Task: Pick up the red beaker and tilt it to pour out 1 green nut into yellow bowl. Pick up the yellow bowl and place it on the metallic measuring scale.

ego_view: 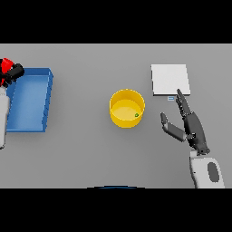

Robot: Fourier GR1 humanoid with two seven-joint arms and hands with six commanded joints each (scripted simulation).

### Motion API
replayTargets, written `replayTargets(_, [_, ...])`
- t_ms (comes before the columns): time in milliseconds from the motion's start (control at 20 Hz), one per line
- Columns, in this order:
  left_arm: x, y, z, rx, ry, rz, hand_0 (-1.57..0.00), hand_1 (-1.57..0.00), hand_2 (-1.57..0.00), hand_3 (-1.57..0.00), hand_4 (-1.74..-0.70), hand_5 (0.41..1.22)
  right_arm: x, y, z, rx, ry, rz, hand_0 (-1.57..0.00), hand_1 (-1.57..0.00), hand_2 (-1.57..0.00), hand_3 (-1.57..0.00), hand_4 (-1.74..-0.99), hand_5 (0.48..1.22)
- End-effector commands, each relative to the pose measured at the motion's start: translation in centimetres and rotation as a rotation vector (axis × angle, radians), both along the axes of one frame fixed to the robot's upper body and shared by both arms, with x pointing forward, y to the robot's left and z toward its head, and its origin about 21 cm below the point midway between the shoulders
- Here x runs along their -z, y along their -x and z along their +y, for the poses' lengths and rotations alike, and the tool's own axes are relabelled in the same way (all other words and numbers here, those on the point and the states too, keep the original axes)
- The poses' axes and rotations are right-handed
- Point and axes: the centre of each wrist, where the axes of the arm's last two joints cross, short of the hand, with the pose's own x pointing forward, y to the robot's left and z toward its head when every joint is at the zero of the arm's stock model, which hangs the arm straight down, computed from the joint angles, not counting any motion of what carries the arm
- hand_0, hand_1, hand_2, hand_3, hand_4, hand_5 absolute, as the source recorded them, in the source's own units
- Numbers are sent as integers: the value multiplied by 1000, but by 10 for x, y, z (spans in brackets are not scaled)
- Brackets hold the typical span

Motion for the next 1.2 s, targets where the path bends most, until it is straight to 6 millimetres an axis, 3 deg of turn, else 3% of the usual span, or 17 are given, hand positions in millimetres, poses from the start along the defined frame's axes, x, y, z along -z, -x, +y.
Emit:
replayTargets(0, [-2,6,-1,34,33,-1,-1571,-1520,-1410,-852,-1135,779,-1,-1,-3,5,4,6,1,1,1,1,-1325,731])
replayTargets(100, [-5,12,-1,77,93,12,-1227,-1038,-934,-580,-974,735,0,-2,-5,15,3,-2,1,1,1,1,-1320,729])
replayTargets(200, [-12,15,0,118,112,19,-785,-664,-597,-371,-883,701,-1,-3,-7,9,8,-2,1,1,1,1,-1320,726])
replayTargets(300, [-11,18,2,143,98,56,-502,-425,-382,-237,-830,678,0,0,-3,9,2,0,1,1,1,1,-1318,725])
replayTargets(400, [-9,16,0,154,63,91,-321,-271,-244,-151,-794,659,0,-2,-1,7,-2,-2,1,1,1,1,-1315,724])
replayTargets(550, [-6,16,-1,161,40,124,-164,-138,-124,-77,-775,655,1,-3,-7,20,26,2,1,1,1,1,-1307,717])
replayTargets(800, [-5,20,-6,159,13,69,-53,-45,-40,-25,-730,661,-6,-6,2,15,27,7,1,1,1,1,-1277,704])
replayTargets(950, [-13,18,-9,153,25,25,-27,-22,-20,-12,-718,675,-15,-12,6,20,189,0,1,1,1,1,-1222,662])
replayTargets(1050, [-11,19,-10,161,38,19,-17,-14,-12,-7,-720,685,-28,-22,8,-103,218,-65,-13,1,1,1,-1167,672])
replayTargets(1150, [-10,22,-12,177,49,6,-10,-9,-8,-4,-726,700,-37,-38,15,-217,282,-75,-8,1,1,1,-1202,683])
